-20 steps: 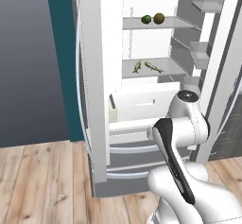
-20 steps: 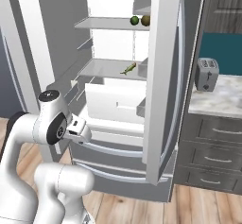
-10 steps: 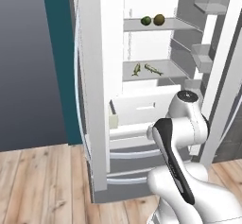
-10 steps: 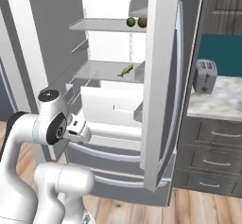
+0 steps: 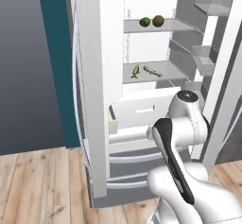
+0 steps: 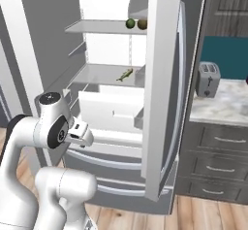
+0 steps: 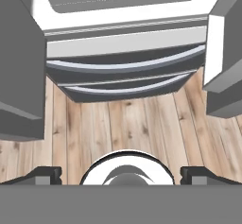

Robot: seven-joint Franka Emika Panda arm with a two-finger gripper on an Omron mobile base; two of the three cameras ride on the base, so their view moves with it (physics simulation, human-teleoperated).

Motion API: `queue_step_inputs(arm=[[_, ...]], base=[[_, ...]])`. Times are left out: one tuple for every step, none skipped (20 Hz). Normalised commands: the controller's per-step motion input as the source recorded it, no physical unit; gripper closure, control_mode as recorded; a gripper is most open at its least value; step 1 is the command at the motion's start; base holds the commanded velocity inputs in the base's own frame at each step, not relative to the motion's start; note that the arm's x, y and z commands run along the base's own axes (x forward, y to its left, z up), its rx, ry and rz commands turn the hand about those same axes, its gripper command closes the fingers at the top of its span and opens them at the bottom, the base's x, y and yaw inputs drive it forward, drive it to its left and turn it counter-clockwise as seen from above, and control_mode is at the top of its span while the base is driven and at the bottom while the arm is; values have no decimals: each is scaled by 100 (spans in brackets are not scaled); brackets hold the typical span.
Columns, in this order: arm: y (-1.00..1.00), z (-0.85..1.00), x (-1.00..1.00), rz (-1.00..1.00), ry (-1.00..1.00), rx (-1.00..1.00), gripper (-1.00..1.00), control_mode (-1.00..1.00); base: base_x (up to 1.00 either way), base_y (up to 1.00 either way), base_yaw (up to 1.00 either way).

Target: Gather the potato and avocado from the fridge and place them on a tray on the dining counter. Then gather the fishs from the fridge and place them on the other tray.

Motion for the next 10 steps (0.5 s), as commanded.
queue_step_inputs(arm=[[0,0,0,0,0,0,-100,100],[0,0,0,0,0,0,-100,100],[0,0,0,0,0,0,-100,100],[0,0,0,0,0,0,-100,100],[0,0,0,0,0,0,-100,100],[0,0,0,0,0,0,-100,100],[0,0,0,0,0,0,-100,100],[0,0,0,0,0,0,-100,100],[0,0,0,0,0,0,-100,100],[0,0,0,0,0,0,-100,100]], base=[[38,0,-2],[41,0,-2],[40,0,-1],[40,0,-1],[40,0,-1],[34,0,-1],[34,0,0],[33,0,0],[31,0,0],[34,0,0]])
